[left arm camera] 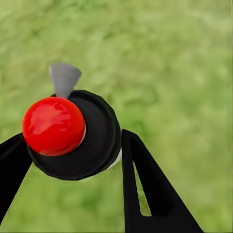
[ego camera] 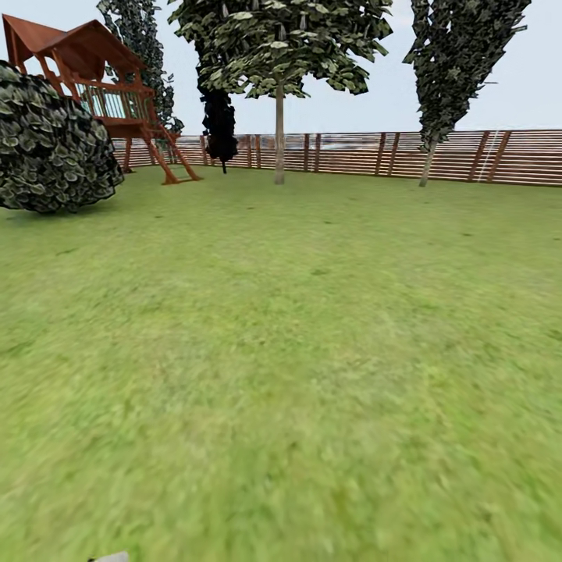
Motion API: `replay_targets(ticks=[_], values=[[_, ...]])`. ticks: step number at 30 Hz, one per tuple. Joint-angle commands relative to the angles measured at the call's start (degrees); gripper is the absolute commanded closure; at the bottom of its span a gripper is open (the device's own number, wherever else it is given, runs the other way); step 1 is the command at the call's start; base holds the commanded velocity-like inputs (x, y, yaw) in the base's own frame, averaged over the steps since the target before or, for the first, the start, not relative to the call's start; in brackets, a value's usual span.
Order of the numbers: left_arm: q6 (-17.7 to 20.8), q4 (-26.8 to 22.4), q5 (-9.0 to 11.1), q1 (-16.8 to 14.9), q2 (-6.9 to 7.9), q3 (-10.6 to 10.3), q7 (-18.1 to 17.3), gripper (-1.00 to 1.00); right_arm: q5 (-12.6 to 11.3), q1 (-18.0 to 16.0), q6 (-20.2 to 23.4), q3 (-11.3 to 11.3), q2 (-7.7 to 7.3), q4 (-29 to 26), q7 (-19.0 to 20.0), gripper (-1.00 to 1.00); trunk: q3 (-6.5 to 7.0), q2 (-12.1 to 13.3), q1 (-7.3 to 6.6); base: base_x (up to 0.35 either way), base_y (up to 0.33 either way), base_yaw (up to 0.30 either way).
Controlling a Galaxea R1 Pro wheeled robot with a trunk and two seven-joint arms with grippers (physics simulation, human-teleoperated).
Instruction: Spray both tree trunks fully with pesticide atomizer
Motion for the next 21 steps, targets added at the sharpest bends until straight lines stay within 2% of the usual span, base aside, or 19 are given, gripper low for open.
replay_targets(ticks=[1,2,4,7,11,21], values=[[-0.03,0.24,0.0,0.0,-0.09,-0.02,-0.07,1.0,0.03,0.0,0.0,0.0,0.0,0.0,0.0,-1.0,0.0,0.0,0.0,0.338,0.0,0.0],[-0.12,0.39,0.0,0.0,-0.47,-0.01,0.14,1.0,0.03,0.0,0.0,0.0,0.0,0.0,0.0,-1.0,0.0,0.0,0.0,0.338,0.0,0.0],[-0.07,0.48,0.02,0.0,-0.16,0.05,0.19,1.0,0.03,0.0,0.0,0.0,0.0,0.0,0.0,-1.0,0.0,0.0,0.0,0.338,0.0,0.0],[-0.22,0.48,-0.04,0.0,-0.37,1.88,-0.15,1.0,0.03,0.0,0.0,0.0,0.0,0.0,0.0,-1.0,0.0,0.0,0.0,0.338,0.0,0.0],[-0.22,0.6,-0.13,0.0,-0.58,2.53,-0.28,1.0,0.0,0.0,0.0,0.0,0.0,0.0,0.0,-1.0,0.0,0.0,0.0,0.338,0.0,0.0],[-0.19,0.58,-0.08,0.0,-0.51,2.62,-0.18,1.0,0.03,0.0,0.0,0.0,0.0,0.0,0.0,-1.0,0.0,0.0,0.0,0.338,0.0,0.0]])
